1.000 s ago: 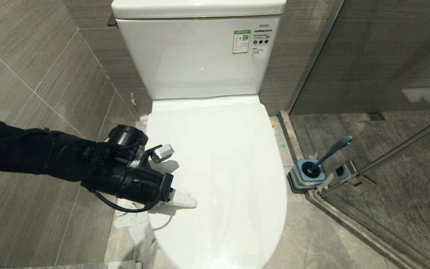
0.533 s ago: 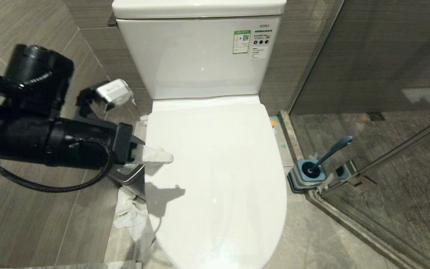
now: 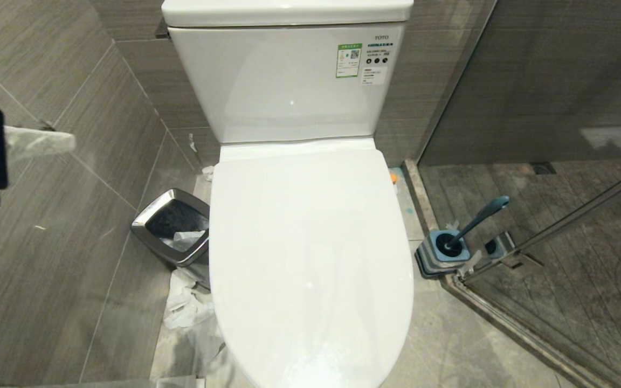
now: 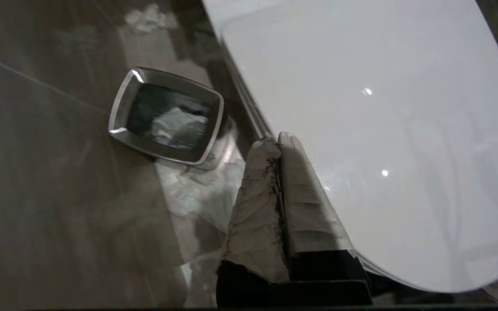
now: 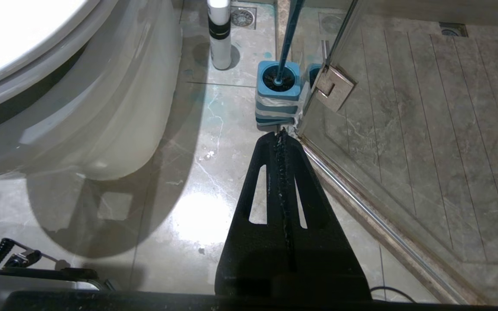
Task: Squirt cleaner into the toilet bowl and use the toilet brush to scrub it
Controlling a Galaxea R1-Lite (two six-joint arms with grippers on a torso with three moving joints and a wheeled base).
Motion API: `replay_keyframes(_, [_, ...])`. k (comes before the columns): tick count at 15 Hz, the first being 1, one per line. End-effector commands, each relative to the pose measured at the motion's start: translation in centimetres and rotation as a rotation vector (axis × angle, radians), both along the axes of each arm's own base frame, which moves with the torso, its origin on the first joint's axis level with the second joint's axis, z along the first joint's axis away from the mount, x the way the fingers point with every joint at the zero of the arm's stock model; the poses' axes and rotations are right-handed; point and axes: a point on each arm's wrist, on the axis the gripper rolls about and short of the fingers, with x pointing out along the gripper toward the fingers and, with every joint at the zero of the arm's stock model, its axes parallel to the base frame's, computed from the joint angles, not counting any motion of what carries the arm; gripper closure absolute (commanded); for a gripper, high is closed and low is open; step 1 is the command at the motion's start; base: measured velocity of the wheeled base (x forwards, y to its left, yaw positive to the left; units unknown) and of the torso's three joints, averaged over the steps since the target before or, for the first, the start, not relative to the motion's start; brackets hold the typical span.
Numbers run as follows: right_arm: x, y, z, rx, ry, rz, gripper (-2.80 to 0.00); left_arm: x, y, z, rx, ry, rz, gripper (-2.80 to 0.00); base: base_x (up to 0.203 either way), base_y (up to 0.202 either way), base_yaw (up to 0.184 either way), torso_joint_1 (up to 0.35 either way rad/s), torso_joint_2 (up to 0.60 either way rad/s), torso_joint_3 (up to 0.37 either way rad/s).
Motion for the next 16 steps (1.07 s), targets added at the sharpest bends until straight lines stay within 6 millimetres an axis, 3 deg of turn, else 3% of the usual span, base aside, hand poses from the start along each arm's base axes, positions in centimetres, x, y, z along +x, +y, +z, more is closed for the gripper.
replay_keyframes(1, [0.0,0.0,0.0,-0.001,0.001,0.000,0.00,-4.5,2.3,1.7,-0.008,-0.139,0.076,0.00,0.000,0.000,0.000,0.000,0.00,0.000])
replay_keyframes(4, [0.0,0.0,0.0,-0.001,0.001,0.000,0.00,-9.6,4.3,2.2,-0.012,-0.251,0.171,0.00,0.000,0.000,0.000,0.000,0.00,0.000])
replay_keyframes(8, [0.0,0.0,0.0,-0.001,0.001,0.000,0.00,-16.5,4.5,2.0,-0.036,-0.434,0.206,0.00,0.000,0.000,0.000,0.000,0.00,0.000])
replay_keyframes(11, [0.0,0.0,0.0,-0.001,0.001,0.000,0.00,-20.5,4.2,-0.9,-0.031,-0.539,0.209,0.00,0.000,0.000,0.000,0.000,0.00,0.000])
replay_keyframes(16, [0.0,0.0,0.0,0.000,0.001,0.000,0.00,-23.5,3.8,-7.8,-0.011,-0.577,0.228,0.00,0.000,0.000,0.000,0.000,0.00,0.000])
